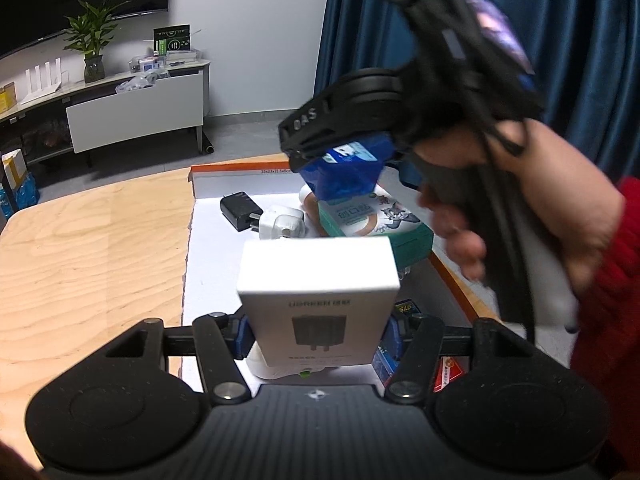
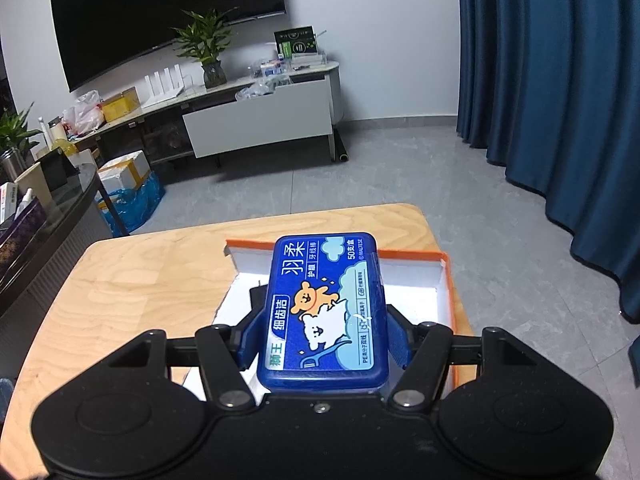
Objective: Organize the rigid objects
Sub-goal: 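Open the left gripper to release the UGREEN charger box while the right releases the blue tin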
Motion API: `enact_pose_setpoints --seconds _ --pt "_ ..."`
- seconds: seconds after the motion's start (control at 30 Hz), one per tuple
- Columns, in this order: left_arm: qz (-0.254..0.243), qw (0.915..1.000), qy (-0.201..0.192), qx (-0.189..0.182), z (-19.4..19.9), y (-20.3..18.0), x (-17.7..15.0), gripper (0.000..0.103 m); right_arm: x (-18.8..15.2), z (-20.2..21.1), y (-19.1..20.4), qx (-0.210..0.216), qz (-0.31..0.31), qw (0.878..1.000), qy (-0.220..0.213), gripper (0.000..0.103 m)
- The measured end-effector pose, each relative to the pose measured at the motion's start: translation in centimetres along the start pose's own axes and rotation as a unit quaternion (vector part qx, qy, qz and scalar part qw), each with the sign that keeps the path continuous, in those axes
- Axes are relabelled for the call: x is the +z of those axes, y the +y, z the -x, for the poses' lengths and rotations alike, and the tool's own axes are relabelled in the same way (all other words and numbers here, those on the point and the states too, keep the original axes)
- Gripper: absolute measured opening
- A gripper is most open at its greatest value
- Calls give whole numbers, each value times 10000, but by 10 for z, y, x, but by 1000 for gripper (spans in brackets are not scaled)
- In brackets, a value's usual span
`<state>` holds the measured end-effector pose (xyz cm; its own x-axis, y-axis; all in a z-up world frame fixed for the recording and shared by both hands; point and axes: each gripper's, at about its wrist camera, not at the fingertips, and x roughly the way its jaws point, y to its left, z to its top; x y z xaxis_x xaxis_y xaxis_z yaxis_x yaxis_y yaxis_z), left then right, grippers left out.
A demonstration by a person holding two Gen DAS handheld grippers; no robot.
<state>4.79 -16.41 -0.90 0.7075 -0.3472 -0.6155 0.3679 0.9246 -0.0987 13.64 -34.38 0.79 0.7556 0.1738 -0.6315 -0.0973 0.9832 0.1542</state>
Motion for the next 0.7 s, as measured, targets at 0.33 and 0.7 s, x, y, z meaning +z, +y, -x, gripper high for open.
enact_pose_setpoints --seconds 0.33,0.7 --pt "-71 9999 50 -111 -7 -7 -3 60 -9 45 -23 0 -267 9979 -596 79" --pt "-62 9998 -138 -102 1 -13 3 96 -49 121 -16 -408 170 9936 -1042 83"
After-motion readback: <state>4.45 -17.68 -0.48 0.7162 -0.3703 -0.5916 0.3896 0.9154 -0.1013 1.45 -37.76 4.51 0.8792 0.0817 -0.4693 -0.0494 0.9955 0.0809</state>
